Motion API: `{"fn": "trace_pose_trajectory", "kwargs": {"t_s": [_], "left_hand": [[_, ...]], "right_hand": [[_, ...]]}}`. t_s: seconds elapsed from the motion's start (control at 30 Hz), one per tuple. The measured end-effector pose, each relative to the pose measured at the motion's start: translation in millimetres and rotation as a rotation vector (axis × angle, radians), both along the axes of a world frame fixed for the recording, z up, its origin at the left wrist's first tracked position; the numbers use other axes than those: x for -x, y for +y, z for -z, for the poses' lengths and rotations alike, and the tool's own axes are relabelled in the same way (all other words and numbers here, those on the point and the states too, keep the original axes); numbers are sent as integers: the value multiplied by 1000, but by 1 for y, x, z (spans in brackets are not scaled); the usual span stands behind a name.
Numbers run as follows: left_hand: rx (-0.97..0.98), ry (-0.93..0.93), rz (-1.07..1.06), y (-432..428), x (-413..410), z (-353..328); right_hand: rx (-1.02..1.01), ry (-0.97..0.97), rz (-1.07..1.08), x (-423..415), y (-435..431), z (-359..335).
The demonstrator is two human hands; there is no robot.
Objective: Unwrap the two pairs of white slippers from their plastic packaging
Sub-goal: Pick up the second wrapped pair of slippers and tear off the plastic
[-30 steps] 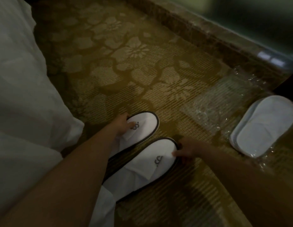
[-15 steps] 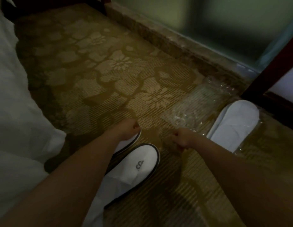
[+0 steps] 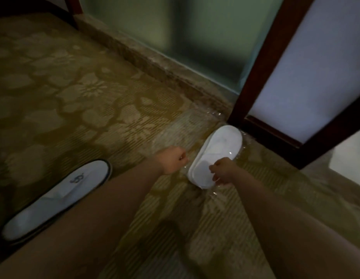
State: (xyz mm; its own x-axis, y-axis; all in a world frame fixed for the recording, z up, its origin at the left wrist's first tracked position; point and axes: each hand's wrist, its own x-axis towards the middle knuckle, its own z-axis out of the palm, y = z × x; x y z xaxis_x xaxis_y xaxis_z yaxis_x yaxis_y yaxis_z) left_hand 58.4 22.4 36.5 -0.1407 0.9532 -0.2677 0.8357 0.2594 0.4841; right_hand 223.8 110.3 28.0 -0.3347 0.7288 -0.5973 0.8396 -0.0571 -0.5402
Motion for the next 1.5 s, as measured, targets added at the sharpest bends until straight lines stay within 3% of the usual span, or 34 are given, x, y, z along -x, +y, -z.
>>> {"fn": "trace_pose_trajectory", "kwargs": {"t_s": [0.2, 0.4, 0.53, 0.73, 0.87, 1.03, 1.23, 1.5], "left_hand": [[135, 63, 95, 25, -41, 27], [236, 156, 134, 38, -59, 46], [310, 60, 83, 42, -66, 55], [220, -17, 48, 37, -65, 64], [174, -90, 50, 29, -63, 66], [134, -184, 34, 22, -62, 70], [58, -438, -110, 19, -70, 60], [37, -538, -120, 19, -82, 38]], "right_hand": [[-18, 64, 187, -46, 15, 10], [242, 165, 487, -62, 20, 18], [366, 254, 535, -61, 21, 25], [533, 447, 644, -49, 20, 35], [533, 486, 692, -43, 21, 39], [429, 342, 644, -46, 17, 43], [378, 399, 661, -51, 16, 32], [394, 506, 657, -62, 21, 17]]}}
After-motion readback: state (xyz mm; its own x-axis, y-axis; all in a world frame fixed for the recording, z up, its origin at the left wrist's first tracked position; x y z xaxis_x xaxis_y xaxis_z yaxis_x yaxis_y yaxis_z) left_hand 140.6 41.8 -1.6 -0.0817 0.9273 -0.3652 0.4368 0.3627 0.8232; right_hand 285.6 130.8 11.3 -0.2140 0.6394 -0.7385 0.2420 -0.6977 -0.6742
